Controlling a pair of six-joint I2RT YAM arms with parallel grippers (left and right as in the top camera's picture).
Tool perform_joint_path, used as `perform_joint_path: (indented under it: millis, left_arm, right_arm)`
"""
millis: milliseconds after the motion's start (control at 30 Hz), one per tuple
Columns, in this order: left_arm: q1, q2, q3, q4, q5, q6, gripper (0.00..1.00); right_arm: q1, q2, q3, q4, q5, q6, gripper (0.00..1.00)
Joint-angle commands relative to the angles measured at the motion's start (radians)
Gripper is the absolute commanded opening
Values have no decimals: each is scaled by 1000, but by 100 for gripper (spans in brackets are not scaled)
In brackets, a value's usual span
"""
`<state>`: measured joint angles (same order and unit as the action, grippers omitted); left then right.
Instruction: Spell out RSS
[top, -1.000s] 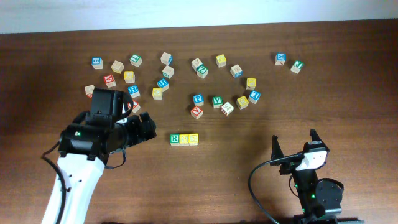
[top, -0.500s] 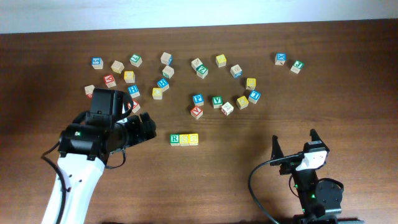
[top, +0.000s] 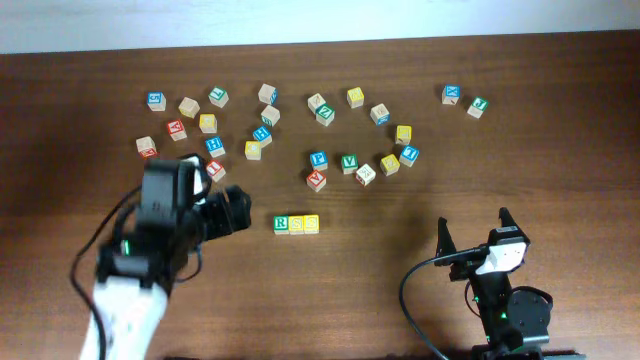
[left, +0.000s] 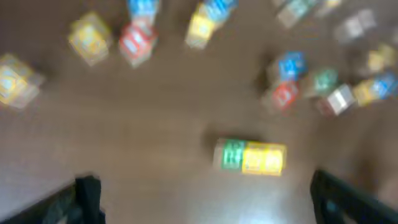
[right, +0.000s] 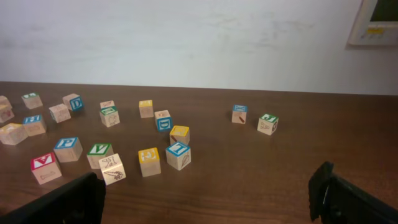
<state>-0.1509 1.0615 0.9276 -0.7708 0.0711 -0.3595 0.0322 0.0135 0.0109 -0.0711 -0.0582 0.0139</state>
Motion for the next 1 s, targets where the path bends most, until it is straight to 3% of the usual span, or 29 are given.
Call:
perform_joint_path:
  millis: [0,67,133,233,267,400,700,967]
  left_arm:
    - [3,-272,-277,240,114,170,99]
    - [3,-511,-473,381,108,179,99]
    - [3,-739,-609,427,54,176,98]
    - [3,-937,-705,448,32,175,99]
    - [3,-996,-790,565,18,175,98]
    - [10,-1057,-921,768,19,174,99]
    - [91,-1057,-919,689,-99,181,99]
    - [93,-1057,-919,688,-105,354,99]
  right_arm:
    - [-6,-10,-5,-5,10,-6,98]
    - [-6,-10,-5,-5,10,-6,98]
    - [-6,-10,-5,-5,10,-6,98]
    - [-6,-10,-5,-5,10,-6,98]
    - [-6,-10,-5,-5,10,-6,98]
    - [-6,-10,-5,-5,10,-6,98]
    - [-6,-10,-5,-5,10,-6,98]
    - [-6,-10,-5,-5,10,-6,98]
